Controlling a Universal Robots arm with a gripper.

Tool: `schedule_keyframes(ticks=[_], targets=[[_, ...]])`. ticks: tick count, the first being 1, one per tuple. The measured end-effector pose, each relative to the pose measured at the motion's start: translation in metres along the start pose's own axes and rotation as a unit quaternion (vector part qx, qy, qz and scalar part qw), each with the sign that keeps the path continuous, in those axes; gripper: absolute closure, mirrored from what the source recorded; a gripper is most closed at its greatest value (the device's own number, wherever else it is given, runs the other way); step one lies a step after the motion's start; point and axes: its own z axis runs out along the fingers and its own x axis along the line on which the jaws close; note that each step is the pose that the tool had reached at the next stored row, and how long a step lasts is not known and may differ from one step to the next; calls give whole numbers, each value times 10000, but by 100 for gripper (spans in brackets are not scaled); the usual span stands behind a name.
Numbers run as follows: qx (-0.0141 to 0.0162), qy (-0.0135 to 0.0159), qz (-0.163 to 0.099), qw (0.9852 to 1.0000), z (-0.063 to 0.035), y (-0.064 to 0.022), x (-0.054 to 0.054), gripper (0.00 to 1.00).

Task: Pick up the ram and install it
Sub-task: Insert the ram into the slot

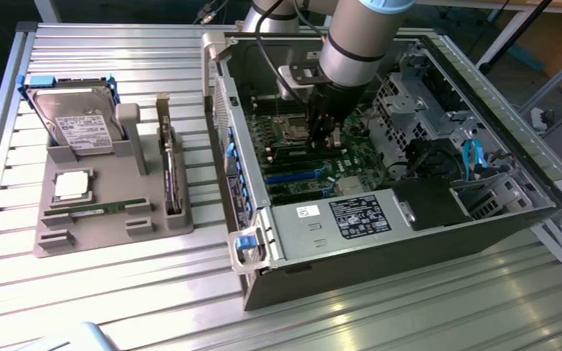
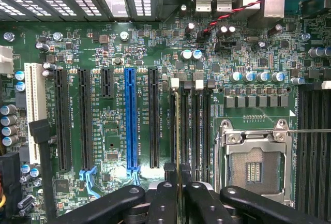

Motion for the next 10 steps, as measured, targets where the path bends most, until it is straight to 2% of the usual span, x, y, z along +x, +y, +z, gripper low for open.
schedule_keyframes(ticks=[10], targets=[[-6,-1,-98,10000,-1,0,1,87]])
